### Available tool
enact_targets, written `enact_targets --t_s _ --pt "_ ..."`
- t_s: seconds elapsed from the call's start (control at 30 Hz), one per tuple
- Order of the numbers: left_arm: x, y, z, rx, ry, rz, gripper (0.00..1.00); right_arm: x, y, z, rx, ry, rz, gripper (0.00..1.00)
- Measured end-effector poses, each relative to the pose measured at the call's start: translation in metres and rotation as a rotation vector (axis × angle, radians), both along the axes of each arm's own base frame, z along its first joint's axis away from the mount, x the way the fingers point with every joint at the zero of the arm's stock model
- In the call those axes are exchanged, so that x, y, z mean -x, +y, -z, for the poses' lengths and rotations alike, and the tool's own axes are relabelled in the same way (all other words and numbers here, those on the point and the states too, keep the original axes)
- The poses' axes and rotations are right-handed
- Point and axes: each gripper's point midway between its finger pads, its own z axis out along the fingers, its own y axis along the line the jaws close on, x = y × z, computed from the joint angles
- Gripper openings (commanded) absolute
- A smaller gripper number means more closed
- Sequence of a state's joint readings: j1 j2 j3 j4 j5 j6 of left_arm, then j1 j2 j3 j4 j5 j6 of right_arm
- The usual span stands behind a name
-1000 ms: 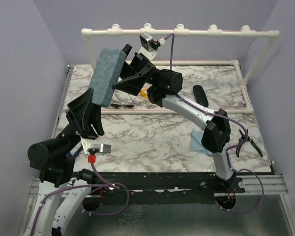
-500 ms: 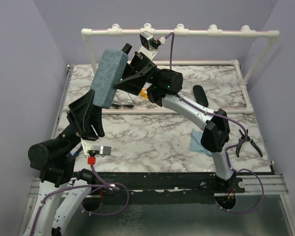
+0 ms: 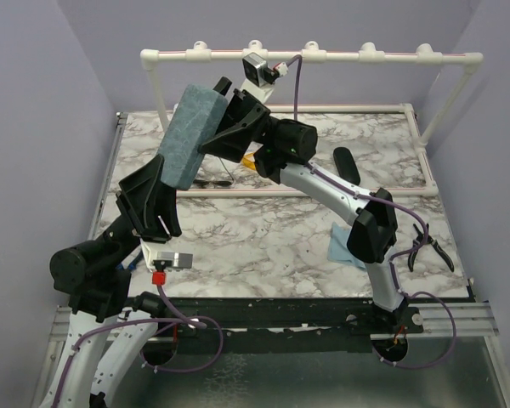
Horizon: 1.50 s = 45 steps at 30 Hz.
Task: Organize the sunglasses
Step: Open the sunglasses case at the center of the board.
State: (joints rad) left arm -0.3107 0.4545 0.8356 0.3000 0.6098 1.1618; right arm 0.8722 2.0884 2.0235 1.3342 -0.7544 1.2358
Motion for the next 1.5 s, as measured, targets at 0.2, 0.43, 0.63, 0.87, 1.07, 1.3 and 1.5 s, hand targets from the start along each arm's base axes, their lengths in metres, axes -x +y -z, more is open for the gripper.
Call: enact_targets --t_s 0.2,0.43,0.63,0.87,1.07,1.3,1.5 --pt "-0.004 0.001 0.003 0.002 0.001 -0.017 0.15 0.006 -0.002 0.002 0.010 0.003 -0.035 0.39" --pt "-0.018 0.001 0.013 0.001 0.072 -0.028 0.70 -0.002 -0.004 0.015 0.018 0.035 0.001 0.19" --pt "-0.044 -0.006 0.045 -0.045 0.235 -0.039 0.95 -0.005 0.002 0.035 0.073 0.045 0.051 0.06" --pt "-0.053 -0.007 0.072 -0.076 0.393 -0.044 0.99 -0.032 -0.002 0.053 0.169 0.125 0.197 0.01" --pt "-0.057 -0.009 0.078 -0.048 0.562 -0.010 0.99 -0.067 -0.017 0.062 0.239 0.177 0.383 0.01" --pt "-0.060 -0.018 0.095 0.090 0.874 0.083 0.99 -0.083 -0.035 0.073 0.359 0.070 0.617 0.01" --pt "-0.053 -0.038 0.113 0.221 1.203 0.230 0.99 -0.068 -0.059 0.076 0.469 -0.125 0.748 0.01"
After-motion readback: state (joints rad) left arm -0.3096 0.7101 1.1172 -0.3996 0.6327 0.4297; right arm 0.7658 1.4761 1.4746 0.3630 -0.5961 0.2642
